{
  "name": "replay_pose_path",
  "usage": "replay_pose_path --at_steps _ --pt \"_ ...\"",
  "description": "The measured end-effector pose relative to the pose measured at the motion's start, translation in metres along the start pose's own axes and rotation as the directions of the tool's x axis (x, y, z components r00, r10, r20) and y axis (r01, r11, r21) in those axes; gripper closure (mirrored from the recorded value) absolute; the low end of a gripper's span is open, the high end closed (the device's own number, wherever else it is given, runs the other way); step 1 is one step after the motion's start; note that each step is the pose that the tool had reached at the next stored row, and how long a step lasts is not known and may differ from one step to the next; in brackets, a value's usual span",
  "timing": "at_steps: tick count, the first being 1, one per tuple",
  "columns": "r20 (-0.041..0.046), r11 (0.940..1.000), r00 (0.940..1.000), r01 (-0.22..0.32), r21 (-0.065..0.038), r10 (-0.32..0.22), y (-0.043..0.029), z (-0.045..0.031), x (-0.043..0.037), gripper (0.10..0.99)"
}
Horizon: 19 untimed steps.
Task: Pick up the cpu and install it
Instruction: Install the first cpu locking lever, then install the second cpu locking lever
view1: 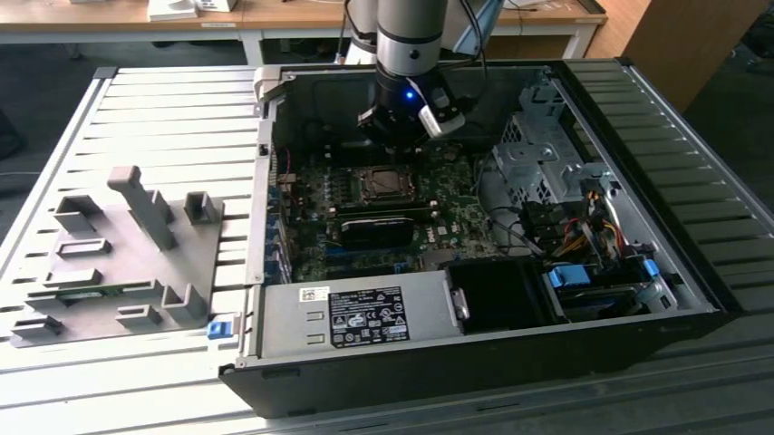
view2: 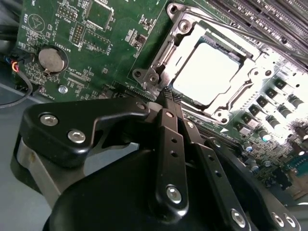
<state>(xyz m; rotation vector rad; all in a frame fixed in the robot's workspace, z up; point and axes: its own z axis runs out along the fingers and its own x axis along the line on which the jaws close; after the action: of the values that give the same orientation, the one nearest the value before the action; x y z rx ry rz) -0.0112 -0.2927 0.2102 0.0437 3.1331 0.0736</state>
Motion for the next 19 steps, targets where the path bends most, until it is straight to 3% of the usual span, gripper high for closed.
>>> replay_pose_path --at_steps 11,19 --pt "0.0 1.0 1.0 0.0 0.0 0.0 -0.0033 -0.0001 -0.0001 0.98" --pt "0.0 1.0 1.0 0.0 0.0 0.0 -0.0103 0.0 -0.0004 0.98"
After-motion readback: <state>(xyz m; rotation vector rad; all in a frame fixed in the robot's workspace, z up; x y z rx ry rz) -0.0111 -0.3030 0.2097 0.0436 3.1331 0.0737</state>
